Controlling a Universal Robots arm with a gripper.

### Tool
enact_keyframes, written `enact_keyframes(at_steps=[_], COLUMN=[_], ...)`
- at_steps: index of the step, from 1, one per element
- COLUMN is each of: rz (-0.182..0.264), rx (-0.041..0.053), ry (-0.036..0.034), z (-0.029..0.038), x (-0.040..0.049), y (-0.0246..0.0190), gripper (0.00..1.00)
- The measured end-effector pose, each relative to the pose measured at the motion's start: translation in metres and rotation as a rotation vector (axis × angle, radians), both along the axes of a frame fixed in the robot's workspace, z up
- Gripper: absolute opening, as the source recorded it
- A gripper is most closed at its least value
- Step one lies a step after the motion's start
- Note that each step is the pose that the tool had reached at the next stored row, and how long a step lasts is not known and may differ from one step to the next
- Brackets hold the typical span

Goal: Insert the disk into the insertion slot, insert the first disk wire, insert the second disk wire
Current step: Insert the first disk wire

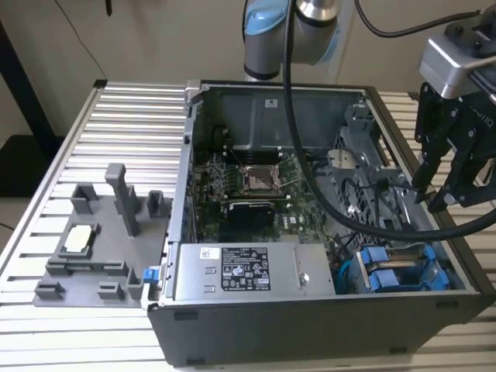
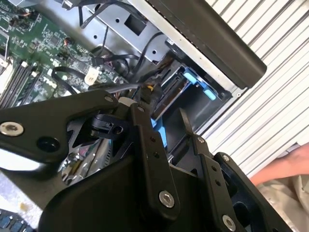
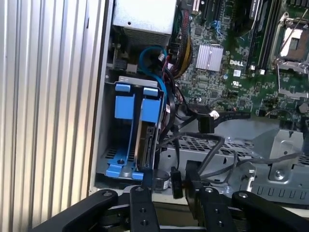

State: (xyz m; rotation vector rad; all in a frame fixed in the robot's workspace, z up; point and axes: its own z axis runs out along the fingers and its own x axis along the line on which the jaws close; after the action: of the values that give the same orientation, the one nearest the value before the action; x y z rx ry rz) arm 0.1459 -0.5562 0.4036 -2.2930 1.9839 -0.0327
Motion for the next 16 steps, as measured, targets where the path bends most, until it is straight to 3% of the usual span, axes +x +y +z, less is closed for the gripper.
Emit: enact_keyframes(at_steps=[8,16], rz=[0.014,0.013], rx=[0.0003,0.0001], ry=[0.0,-0.0003], z=[-0.0012,-0.0013], x=[0.0023,-0.0002], y=[0.0043,0.0048], gripper=[0.41,0.41])
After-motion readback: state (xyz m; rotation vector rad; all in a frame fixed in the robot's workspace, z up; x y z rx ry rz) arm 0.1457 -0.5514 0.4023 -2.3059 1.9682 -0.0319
